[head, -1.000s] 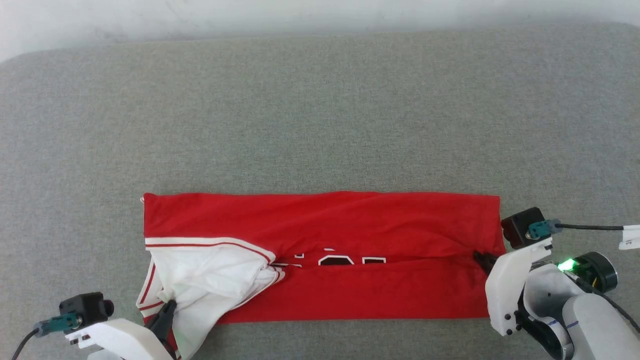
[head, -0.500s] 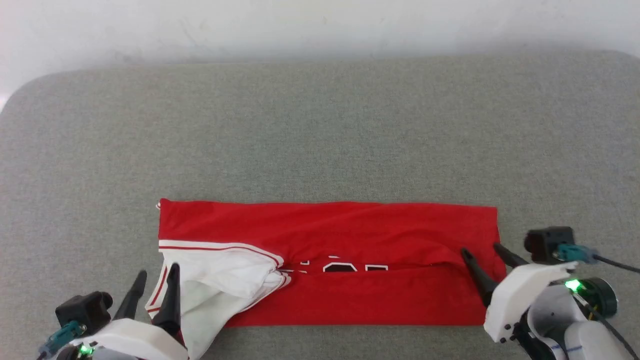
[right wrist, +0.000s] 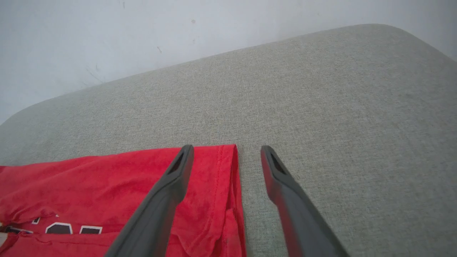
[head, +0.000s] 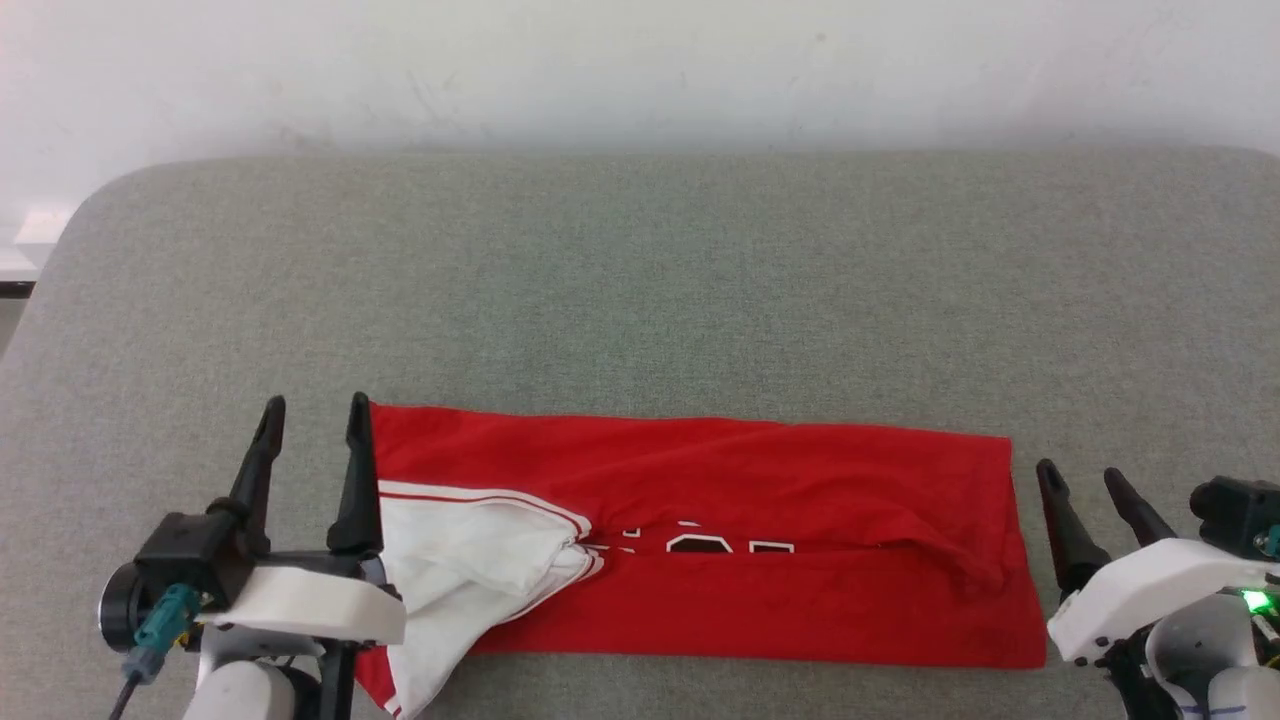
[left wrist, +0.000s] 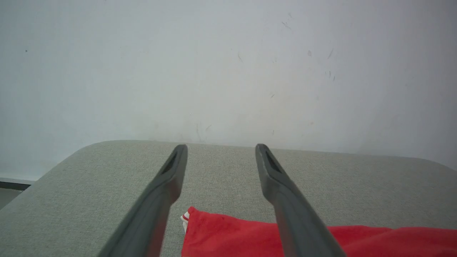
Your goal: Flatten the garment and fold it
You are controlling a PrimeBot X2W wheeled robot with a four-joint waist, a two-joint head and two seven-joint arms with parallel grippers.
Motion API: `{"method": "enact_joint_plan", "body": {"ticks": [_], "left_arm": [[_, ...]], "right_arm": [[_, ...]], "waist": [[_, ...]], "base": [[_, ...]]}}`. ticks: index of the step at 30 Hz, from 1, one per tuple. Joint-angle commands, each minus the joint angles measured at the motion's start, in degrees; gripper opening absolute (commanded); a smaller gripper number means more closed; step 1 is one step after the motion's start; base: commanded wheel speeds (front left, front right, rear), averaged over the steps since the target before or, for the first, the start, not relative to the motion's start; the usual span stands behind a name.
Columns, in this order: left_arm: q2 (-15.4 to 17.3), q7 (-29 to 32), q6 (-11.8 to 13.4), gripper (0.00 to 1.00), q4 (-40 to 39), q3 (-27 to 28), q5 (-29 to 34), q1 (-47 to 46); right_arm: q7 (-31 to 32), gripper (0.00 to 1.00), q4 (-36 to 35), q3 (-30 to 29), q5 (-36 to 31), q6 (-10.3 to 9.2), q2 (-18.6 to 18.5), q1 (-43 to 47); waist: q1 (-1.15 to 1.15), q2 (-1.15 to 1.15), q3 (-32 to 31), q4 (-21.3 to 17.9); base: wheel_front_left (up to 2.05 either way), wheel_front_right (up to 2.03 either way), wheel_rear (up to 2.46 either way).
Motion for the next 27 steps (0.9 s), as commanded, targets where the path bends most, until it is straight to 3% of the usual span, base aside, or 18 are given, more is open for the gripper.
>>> {"method": "enact_joint_plan", "body": {"ticks": [1, 7, 12, 18, 19, 20, 22, 23, 24, 27], "left_arm": [[-1.0, -0.3, -0.8, 1.00, 0.0, 0.6, 2.0, -0.6], [-3.2, -0.3, -2.4, 1.00, 3.0, 1.2, 5.8, -1.9], [-4.7, -0.3, -3.7, 1.00, 4.8, 2.2, 7.3, -2.6], [-5.9, -0.3, -5.1, 1.00, 6.1, 3.4, 8.5, -2.6], [-6.1, -0.3, -5.3, 1.00, 6.2, 3.6, 8.7, -2.5], [-6.2, -0.3, -5.5, 1.00, 6.3, 3.8, 8.9, -2.5], [-6.5, -0.3, -5.9, 1.00, 6.3, 4.3, 9.2, -2.4], [-6.7, -0.3, -6.1, 1.00, 6.4, 4.6, 9.3, -2.4], [-6.9, -0.3, -6.2, 1.00, 6.4, 4.8, 9.4, -2.4], [-7.3, -0.3, -6.8, 1.00, 6.7, 5.4, 9.8, -2.2]], "right_arm": [[0.0, 1.00, 1.9, -1.0, 0.8, -0.06, 0.2, -1.5], [4.8, 1.00, 10.4, -2.0, 1.2, -0.06, 0.2, -6.0], [12.3, 1.00, 16.5, -0.3, -1.7, -0.06, 0.2, -8.3], [20.6, 1.00, 18.2, 1.7, -3.0, -0.06, 0.2, -8.8], [21.4, 0.86, 17.9, 1.9, -3.0, -0.06, 0.2, -8.7], [22.1, 0.49, 17.7, 2.0, -3.0, -0.06, 0.2, -8.6], [23.1, 0.27, 17.1, 2.0, -3.0, -0.06, 0.2, -8.4], [23.3, 0.09, 16.8, 1.8, -3.1, -0.06, 0.2, -8.4], [23.4, 0.00, 16.6, 1.6, -3.2, -0.06, 0.2, -8.4], [23.5, 0.00, 16.1, 0.8, -3.6, -0.06, 0.2, -8.4]], "waist": [[0.00, 0.00, 0.0, 0.0], [0.00, 0.00, -0.2, -0.1], [0.00, 0.00, -0.4, -0.2], [0.00, 0.00, -0.7, -0.1], [0.00, 0.00, -0.7, -0.1], [0.00, 0.00, -0.7, -0.1], [0.00, 0.00, -0.7, -0.1], [0.00, 0.00, -0.7, -0.1], [0.00, 0.00, -0.7, -0.1], [0.00, 0.00, -0.7, -0.1]], "base": [[0.00, 0.00, 0.00], [0.00, 0.00, 0.00], [0.00, 0.00, 0.00], [0.00, 0.00, 0.00], [0.00, 0.00, 0.00], [0.00, 0.00, 0.00], [0.00, 0.00, 0.00], [0.00, 0.00, 0.00], [0.00, 0.00, 0.00], [0.00, 0.00, 0.00]]}}
